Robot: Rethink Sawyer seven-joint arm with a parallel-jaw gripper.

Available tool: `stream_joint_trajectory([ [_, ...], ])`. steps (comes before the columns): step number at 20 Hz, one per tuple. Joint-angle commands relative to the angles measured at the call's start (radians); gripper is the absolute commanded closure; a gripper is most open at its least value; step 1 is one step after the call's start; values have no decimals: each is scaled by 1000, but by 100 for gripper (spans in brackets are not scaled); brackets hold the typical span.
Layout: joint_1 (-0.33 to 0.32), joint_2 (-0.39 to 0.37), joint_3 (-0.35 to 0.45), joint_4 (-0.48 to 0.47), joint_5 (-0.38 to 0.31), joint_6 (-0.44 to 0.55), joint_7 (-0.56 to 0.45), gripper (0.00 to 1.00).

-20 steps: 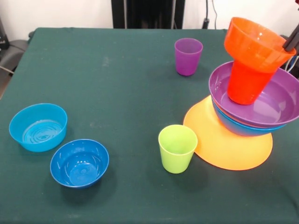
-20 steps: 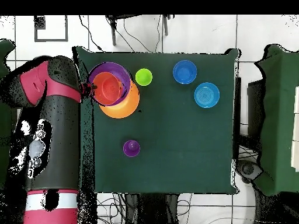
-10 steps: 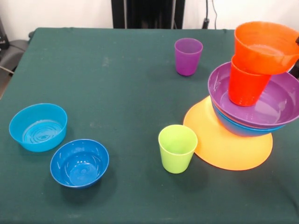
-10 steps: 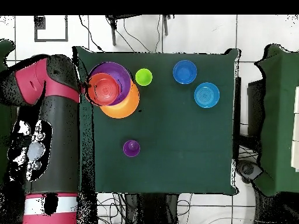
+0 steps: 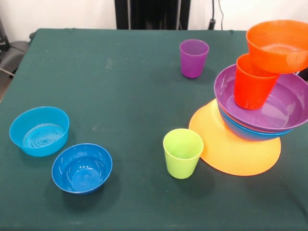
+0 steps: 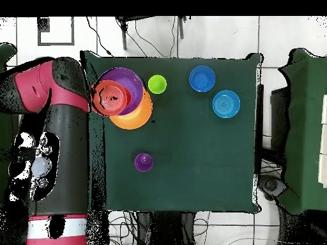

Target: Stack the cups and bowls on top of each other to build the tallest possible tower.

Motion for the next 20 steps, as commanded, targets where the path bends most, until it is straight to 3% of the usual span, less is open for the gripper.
stream_joint_trajectory([
  [1,-32,17,71,70,7,-64,97,100],
  [7,-31,17,63,66,-7,-57,83,100],
  [20,-39,-28,53,62,-7,74,14,100],
])
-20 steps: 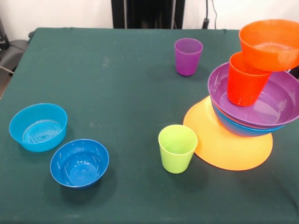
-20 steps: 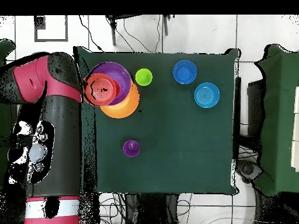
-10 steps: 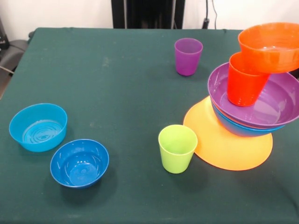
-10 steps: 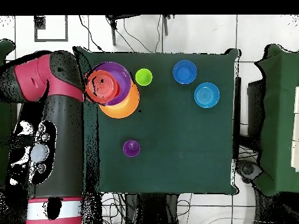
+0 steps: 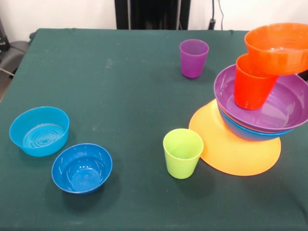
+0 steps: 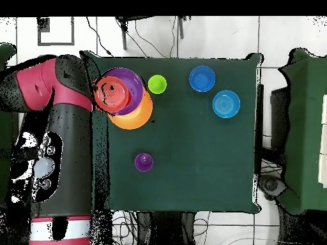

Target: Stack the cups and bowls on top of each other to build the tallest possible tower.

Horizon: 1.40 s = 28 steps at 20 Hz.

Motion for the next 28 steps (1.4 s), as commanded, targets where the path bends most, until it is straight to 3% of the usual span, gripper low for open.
stream_joint_trajectory([
  [1,-27,-19,53,64,-6,98,12,100],
  [9,-21,-40,46,69,-10,136,9,100],
  [28,-32,-7,39,85,-54,82,-9,100],
])
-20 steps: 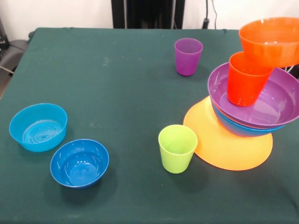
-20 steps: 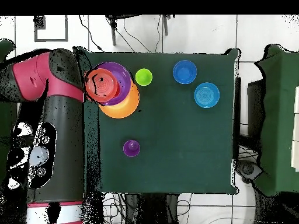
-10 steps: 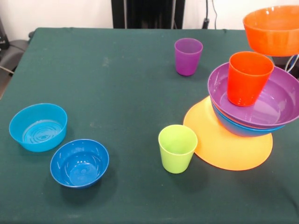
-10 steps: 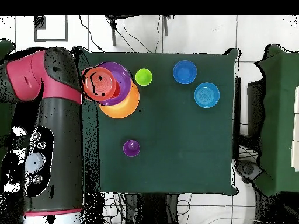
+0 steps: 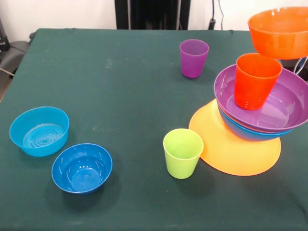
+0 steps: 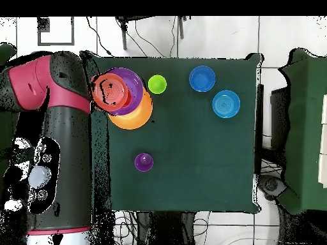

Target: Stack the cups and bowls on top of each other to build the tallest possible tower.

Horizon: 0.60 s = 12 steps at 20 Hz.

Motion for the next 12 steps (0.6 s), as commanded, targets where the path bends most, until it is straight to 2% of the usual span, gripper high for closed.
stream_joint_trajectory([
  [1,-27,40,37,82,-56,57,-9,100],
  [12,-21,51,13,65,-68,100,-17,100],
])
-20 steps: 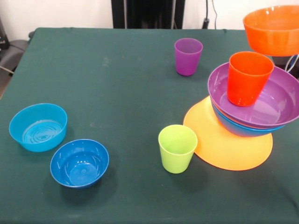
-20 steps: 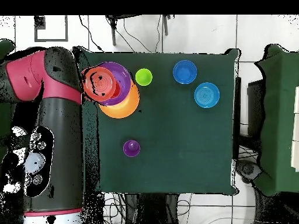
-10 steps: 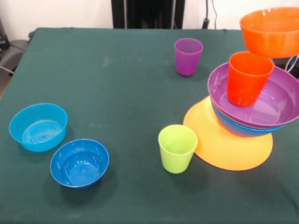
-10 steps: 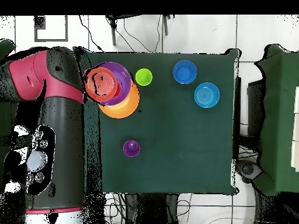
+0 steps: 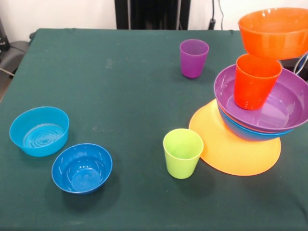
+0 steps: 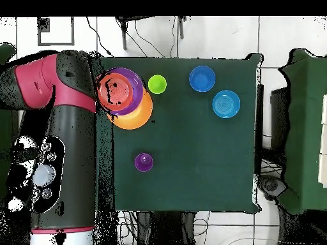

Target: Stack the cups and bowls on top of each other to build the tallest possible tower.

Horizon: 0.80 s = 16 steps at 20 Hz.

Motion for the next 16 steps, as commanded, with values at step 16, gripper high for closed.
stream_joint_trajectory([
  [16,-28,89,35,60,-75,2,-18,100],
])
